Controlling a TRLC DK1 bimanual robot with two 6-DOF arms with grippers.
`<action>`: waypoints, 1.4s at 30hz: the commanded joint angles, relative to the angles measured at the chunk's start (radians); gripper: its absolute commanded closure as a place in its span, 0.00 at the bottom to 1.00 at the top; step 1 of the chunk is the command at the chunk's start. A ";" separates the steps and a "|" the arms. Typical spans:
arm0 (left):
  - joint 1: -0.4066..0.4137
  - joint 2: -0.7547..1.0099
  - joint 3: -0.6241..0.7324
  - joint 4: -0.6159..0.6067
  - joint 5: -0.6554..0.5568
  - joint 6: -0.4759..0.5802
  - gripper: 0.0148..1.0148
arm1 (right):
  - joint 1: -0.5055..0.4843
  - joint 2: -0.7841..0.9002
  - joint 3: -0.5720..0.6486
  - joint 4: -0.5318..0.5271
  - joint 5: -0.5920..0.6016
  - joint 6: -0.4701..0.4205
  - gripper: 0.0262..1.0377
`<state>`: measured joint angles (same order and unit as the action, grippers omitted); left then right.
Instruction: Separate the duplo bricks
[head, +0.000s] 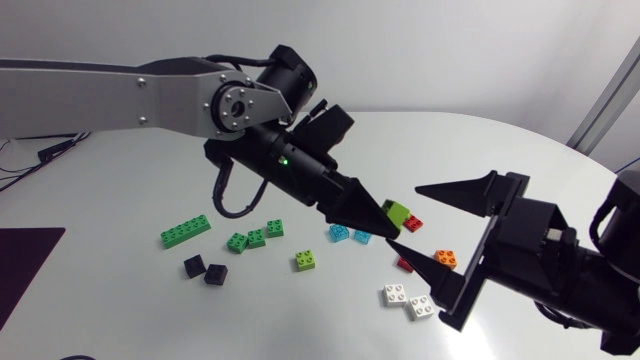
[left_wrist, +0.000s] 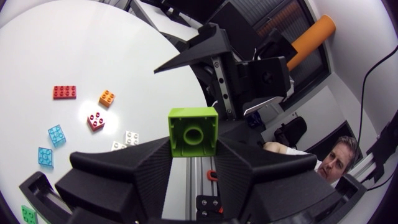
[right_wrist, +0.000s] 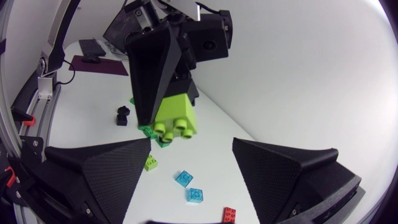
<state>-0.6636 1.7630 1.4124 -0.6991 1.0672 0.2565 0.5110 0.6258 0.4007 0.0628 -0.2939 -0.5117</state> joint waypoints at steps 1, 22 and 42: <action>-0.011 0.041 0.034 0.003 0.016 -0.003 0.70 | 0.007 0.011 -0.010 0.025 0.010 0.021 0.10; -0.031 0.085 0.036 0.006 0.022 0.007 0.70 | 0.109 -0.021 -0.053 0.058 0.098 0.018 0.77; 0.081 -0.140 0.008 -0.011 -0.256 0.059 0.04 | 0.096 0.091 0.024 -0.057 0.073 -0.056 0.77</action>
<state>-0.5907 1.6634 1.4384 -0.7025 0.8513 0.2817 0.6090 0.6628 0.3859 0.0216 -0.2108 -0.5434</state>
